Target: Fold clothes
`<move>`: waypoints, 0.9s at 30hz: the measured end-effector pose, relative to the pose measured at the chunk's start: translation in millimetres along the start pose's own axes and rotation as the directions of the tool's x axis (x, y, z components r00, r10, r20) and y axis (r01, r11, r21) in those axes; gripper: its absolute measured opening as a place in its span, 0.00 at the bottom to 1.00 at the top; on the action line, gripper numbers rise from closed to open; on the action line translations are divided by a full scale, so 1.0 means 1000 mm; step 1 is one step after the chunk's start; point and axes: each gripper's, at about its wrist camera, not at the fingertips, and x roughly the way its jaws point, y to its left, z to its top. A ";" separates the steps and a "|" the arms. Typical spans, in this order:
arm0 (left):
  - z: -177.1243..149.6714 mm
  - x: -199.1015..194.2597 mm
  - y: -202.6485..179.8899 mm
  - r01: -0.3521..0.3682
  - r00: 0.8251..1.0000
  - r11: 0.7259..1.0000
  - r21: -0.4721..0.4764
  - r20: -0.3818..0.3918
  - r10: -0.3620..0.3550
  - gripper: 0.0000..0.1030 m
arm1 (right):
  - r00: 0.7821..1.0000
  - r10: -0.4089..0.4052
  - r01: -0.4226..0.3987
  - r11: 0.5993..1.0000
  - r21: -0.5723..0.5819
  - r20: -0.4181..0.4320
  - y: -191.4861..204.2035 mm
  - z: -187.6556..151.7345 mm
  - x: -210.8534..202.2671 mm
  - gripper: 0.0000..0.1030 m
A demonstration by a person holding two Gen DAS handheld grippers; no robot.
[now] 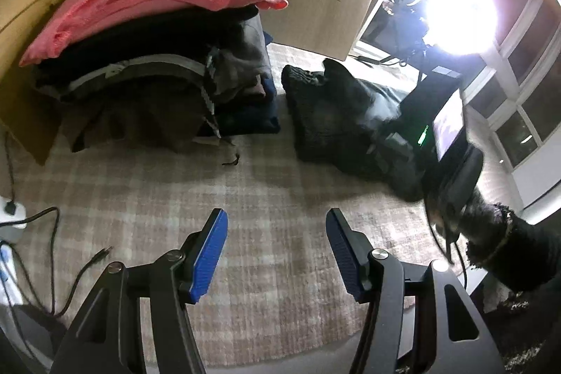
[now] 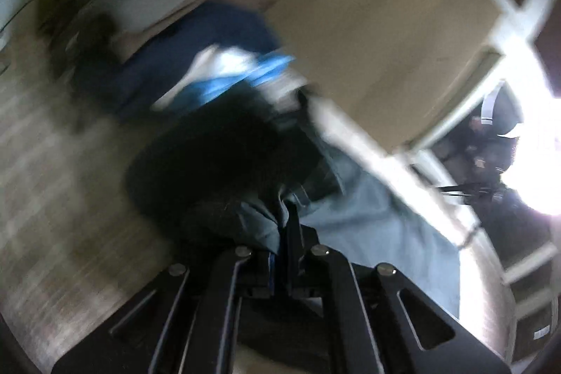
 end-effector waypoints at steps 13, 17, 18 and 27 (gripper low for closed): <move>0.060 0.042 -0.051 0.158 0.986 0.975 0.154 0.031 -0.165 0.54 | 0.951 0.263 -0.301 0.902 0.309 0.159 -0.096 -0.035 -0.110 0.57; 0.080 0.065 -0.087 0.216 0.974 0.947 0.238 0.019 -0.227 0.54 | 0.978 0.190 -0.209 0.829 0.520 0.089 -0.156 -0.071 -0.083 0.57; 0.086 0.069 -0.095 0.224 0.971 0.940 0.258 0.020 -0.237 0.54 | 0.981 0.180 -0.186 0.801 0.570 0.068 -0.172 -0.080 -0.074 0.57; 0.103 0.124 -0.105 0.169 0.985 0.924 0.344 -0.092 -0.146 0.49 | 0.955 0.250 0.001 0.536 0.844 -0.160 -0.239 -0.172 0.008 0.44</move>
